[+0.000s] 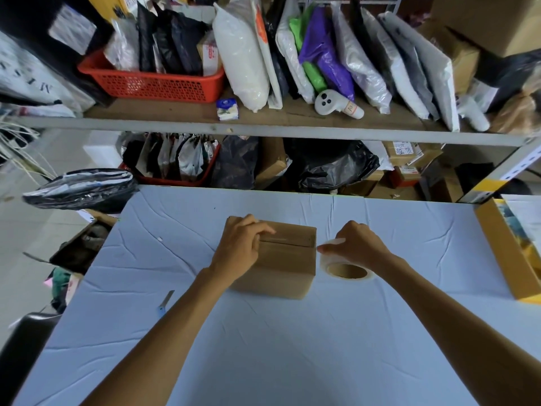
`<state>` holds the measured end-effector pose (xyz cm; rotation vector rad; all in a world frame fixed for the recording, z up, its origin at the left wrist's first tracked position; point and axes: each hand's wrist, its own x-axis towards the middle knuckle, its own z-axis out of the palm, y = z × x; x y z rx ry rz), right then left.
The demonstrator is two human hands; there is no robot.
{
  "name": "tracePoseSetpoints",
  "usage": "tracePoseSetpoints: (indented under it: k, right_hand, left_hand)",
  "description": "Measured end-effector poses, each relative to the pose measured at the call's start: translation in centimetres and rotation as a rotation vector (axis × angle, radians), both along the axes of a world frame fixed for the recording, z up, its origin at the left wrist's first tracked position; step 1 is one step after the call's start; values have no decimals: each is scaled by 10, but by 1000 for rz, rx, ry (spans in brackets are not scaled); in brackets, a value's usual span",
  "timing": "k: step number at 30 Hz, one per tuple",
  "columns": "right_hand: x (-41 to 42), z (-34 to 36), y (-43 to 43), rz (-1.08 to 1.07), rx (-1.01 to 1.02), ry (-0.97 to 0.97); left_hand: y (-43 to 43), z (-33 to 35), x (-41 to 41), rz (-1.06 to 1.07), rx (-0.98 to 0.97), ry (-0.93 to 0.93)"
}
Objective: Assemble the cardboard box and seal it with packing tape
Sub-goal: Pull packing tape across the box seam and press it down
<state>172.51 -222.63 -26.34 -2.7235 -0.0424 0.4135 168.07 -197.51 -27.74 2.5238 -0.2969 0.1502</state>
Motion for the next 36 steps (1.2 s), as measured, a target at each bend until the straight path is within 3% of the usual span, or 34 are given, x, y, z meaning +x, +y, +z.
tracePoseSetpoints:
  k: [2,4,10,13,18,28,36]
  right_hand:
    - [0,1,-1,6,14,2]
    - [1,-1,-2,0,44,9]
    - [0,-5,-9,-38,127,34]
    - [-2,-10,-24,-16,233,60]
    - [-5,-7,-37,37,391,108]
    - [2,-1,-32,76,169,87]
    - [0,3,-26,-16,157,69]
  left_hand:
    - [-10,0,-2,-82,-170,105]
    - [-20,-5,-6,-139,-197,166]
    - [-37,-3,-15,-272,236,162]
    - [-40,6,-15,-306,412,264]
    - [-49,6,-18,-249,407,259]
    - [-46,1,-17,-254,520,227]
    - [-41,5,-19,-231,513,182]
